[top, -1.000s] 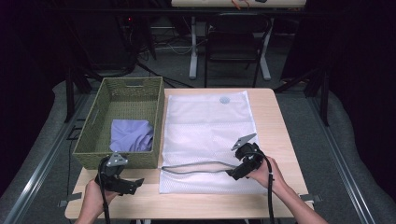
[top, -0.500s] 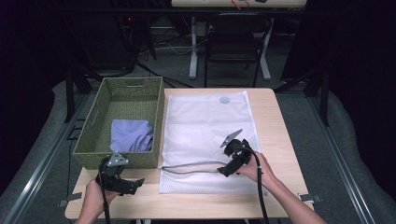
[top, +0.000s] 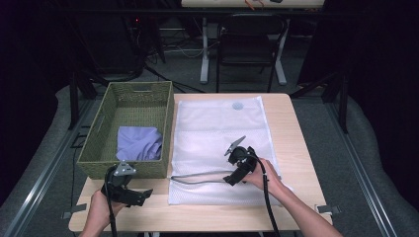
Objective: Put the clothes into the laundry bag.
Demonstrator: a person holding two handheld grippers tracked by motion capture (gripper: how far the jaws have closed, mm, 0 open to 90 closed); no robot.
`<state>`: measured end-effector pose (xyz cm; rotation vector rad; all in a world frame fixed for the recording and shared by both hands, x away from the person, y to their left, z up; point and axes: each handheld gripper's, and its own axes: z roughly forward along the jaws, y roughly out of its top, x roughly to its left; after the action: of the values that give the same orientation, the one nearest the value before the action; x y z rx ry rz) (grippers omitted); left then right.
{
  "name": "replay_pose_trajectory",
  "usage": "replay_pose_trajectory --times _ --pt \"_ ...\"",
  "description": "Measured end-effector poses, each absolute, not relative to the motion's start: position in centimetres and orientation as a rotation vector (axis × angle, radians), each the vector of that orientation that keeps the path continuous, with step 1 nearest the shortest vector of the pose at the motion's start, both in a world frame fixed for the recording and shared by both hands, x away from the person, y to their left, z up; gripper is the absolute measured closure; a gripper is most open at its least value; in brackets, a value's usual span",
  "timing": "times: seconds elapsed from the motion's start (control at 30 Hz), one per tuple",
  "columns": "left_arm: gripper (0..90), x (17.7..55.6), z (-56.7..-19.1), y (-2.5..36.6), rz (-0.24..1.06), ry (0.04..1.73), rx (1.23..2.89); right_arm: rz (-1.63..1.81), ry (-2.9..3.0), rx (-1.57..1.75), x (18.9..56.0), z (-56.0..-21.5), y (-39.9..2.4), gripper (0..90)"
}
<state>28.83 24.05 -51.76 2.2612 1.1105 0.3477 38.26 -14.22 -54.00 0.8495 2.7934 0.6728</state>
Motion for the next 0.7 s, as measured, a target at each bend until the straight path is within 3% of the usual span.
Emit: replay_pose_trajectory --times 0.47,0.53,0.6,0.63,0.7 --pt "0.1 28.8 -51.8 24.1 0.337 1.119 2.255 0.637 2.792 0.797 38.5 -54.7 -12.5 21.1" --pt "0.1 28.8 -51.8 24.1 0.339 1.118 2.256 0.622 2.793 0.793 38.5 -54.7 -12.5 31.0" --pt "0.1 28.9 -51.8 24.1 0.340 1.116 2.258 0.615 2.795 0.793 38.5 -54.7 -12.6 34.1" --pt "0.1 28.9 -51.7 24.2 0.328 1.114 2.269 0.617 2.792 0.802 38.6 -54.8 -12.7 41.3" --pt "0.1 28.8 -51.8 24.1 0.340 1.116 2.258 0.616 2.792 0.799 38.6 -54.8 -12.7 43.7"
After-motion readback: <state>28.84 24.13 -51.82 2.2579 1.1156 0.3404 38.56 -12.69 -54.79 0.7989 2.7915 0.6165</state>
